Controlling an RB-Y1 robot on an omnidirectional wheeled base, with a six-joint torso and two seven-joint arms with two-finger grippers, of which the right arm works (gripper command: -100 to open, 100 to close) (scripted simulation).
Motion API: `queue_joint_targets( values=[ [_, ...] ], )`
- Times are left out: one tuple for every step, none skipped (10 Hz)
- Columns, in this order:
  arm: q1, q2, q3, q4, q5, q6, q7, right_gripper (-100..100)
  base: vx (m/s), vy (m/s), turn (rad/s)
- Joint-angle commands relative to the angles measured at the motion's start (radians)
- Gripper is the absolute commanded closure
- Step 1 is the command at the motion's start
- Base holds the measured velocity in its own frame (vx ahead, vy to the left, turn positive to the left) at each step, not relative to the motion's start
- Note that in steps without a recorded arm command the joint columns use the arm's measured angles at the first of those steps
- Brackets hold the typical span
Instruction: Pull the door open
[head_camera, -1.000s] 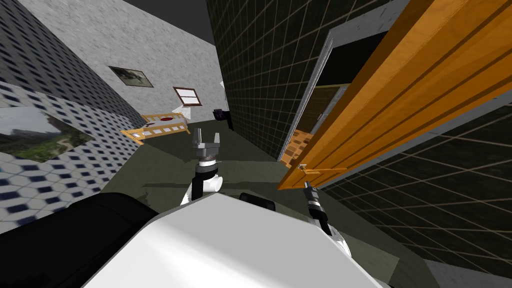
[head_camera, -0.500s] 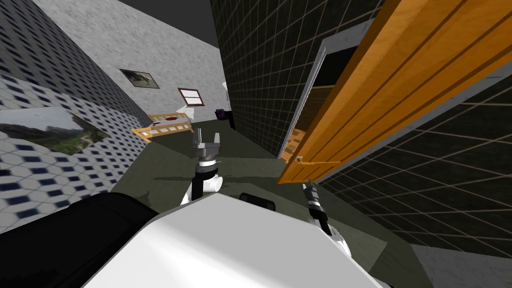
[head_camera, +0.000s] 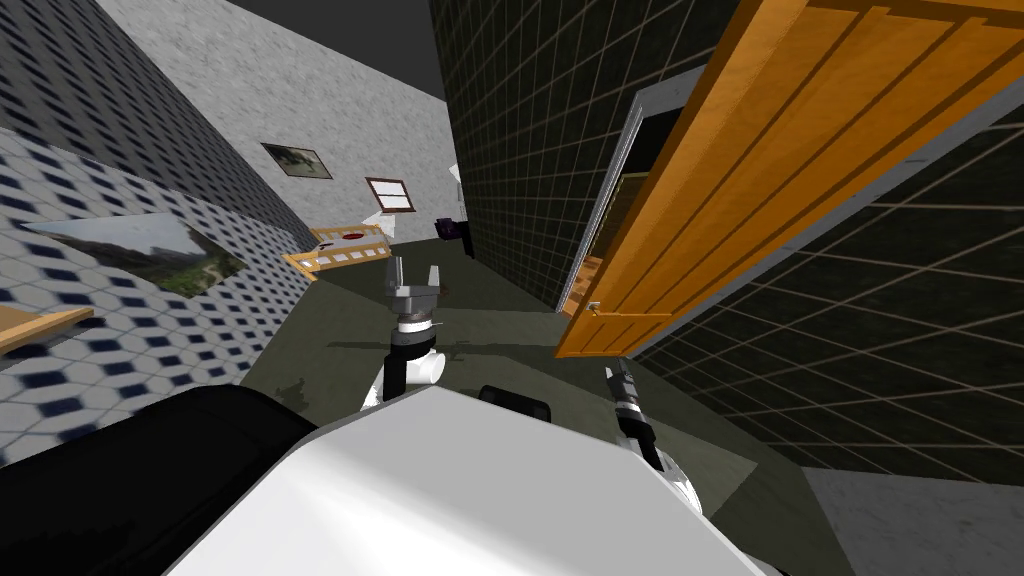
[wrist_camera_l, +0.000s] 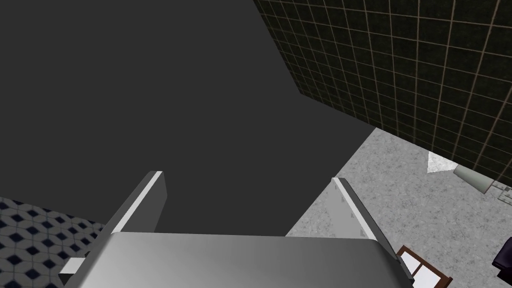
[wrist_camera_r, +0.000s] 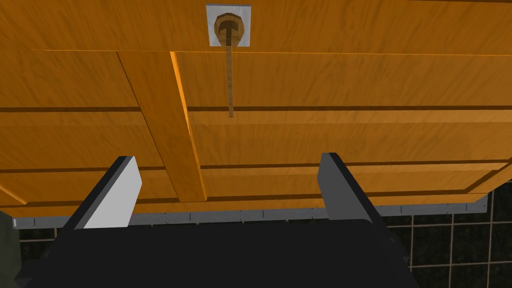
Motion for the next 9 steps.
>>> queue_joint_targets(
  values=[
    [0.000, 0.000, -0.001, 0.000, 0.000, 0.000, 0.000, -100, -0.201, -0.009, 0.025],
    [-0.001, 0.000, -0.001, 0.001, -0.001, 0.000, 0.001, -100, -0.195, 0.021, 0.045],
    [-0.002, 0.001, -0.002, 0.001, -0.001, 0.001, 0.002, -100, -0.202, 0.012, 0.060],
    [-0.002, 0.001, -0.003, 0.002, -0.002, 0.001, 0.002, -100, -0.246, -0.015, 0.054],
    [-0.003, 0.001, -0.003, 0.003, -0.002, 0.001, 0.003, -100, -0.243, -0.018, 0.049],
    [-0.004, 0.002, -0.004, 0.004, -0.002, 0.002, 0.004, -100, -0.229, -0.022, 0.068],
    [-0.004, 0.002, -0.005, 0.004, -0.003, 0.002, 0.004, -100, -0.228, -0.029, 0.045],
    [-0.005, 0.003, -0.006, 0.006, -0.004, 0.002, 0.005, -100, -0.247, -0.046, 0.085],
    [-0.007, 0.003, -0.008, 0.007, -0.004, 0.003, 0.006, -100, -0.254, -0.046, 0.095]
  ],
)
